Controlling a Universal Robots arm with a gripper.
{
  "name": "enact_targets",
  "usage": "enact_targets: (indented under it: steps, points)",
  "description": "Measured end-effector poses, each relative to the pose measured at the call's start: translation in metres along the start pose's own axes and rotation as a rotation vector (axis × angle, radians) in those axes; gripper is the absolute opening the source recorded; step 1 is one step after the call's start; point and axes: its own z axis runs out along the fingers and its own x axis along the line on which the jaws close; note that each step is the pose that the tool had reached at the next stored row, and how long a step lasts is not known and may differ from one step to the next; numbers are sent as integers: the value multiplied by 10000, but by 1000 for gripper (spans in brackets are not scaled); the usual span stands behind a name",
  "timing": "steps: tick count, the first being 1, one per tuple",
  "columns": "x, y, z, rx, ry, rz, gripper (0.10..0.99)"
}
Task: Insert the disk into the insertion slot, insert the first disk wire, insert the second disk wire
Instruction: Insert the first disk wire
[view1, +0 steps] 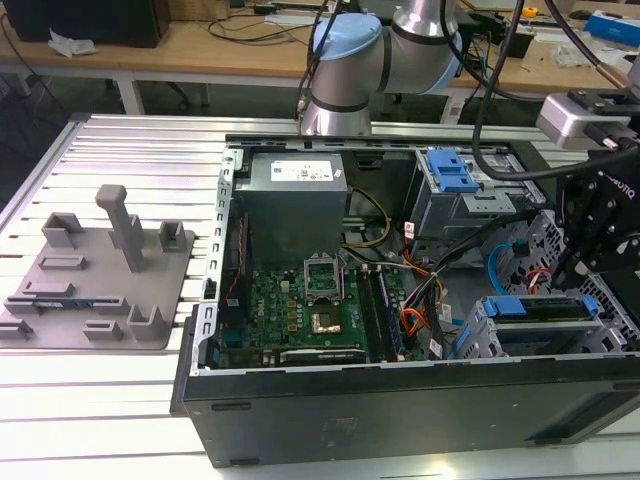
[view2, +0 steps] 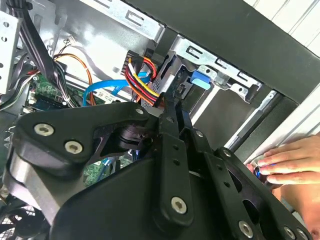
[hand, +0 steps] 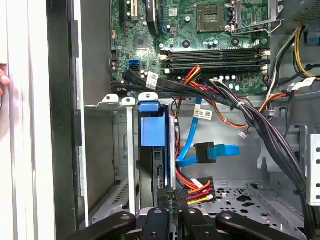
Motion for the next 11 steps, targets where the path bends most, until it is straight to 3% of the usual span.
enact_targets:
  steps: [11]
  points:
    - [47, 0, 32, -10, 1, 100, 169]
